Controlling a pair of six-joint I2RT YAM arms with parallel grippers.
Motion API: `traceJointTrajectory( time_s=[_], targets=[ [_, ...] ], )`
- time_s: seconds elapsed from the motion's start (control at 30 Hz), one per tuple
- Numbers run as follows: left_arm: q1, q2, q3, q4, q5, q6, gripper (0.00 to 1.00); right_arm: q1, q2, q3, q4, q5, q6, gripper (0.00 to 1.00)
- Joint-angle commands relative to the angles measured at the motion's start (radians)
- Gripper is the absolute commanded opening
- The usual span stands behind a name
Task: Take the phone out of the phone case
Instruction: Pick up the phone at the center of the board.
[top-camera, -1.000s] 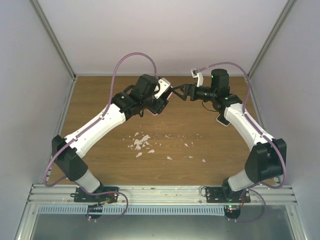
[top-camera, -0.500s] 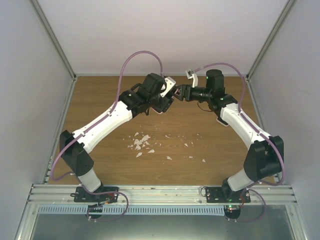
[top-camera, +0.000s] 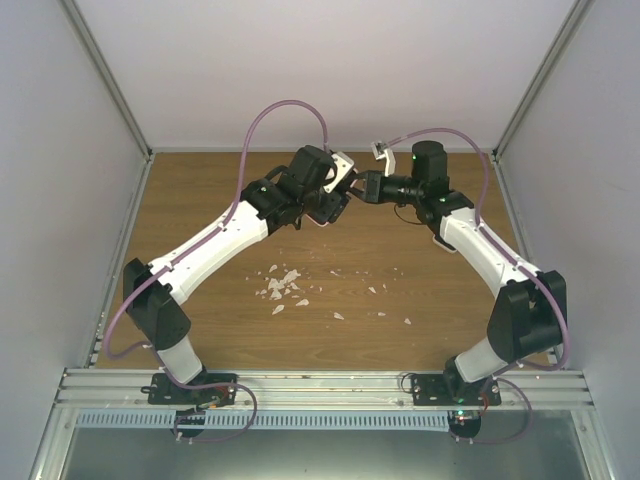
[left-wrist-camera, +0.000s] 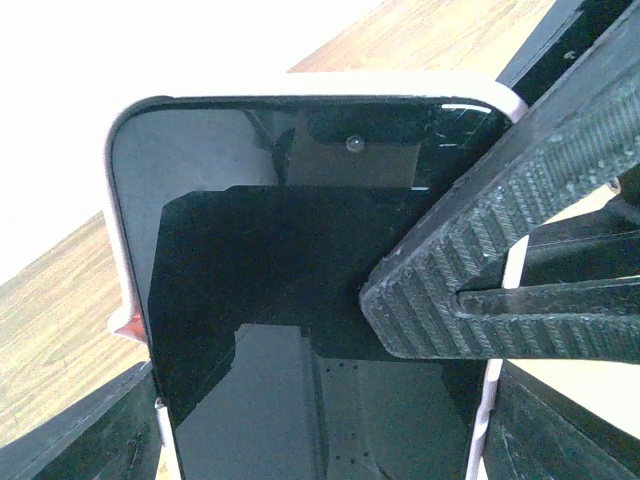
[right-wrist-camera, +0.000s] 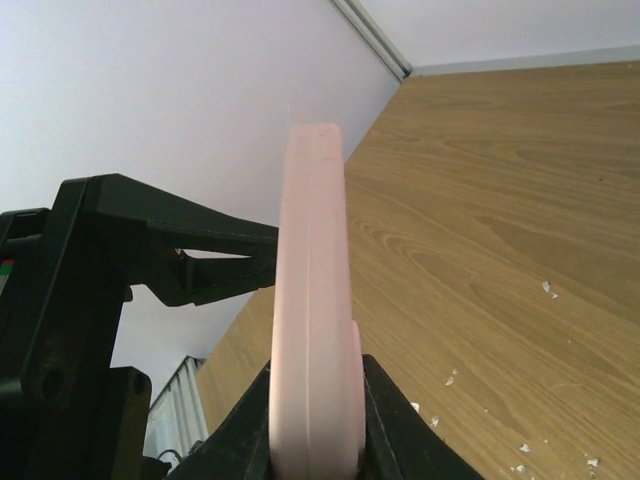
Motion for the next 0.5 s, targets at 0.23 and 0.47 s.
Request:
traceJointTrajectory(
  time_s=[0.23, 0.47],
  targets=[
    [-0.010, -0.048, -0.017, 0.078, 0.012, 0.019, 0.86, -0.022, -0.019, 0.023, -0.003, -0.005, -0.048, 0.04],
    [-0.005, -0.111, -0.082, 0.064, 0.069, 0.073, 0.99, -0.057, -0.055, 0.011, -0.006, -0.019, -0.069, 0.01]
  ],
)
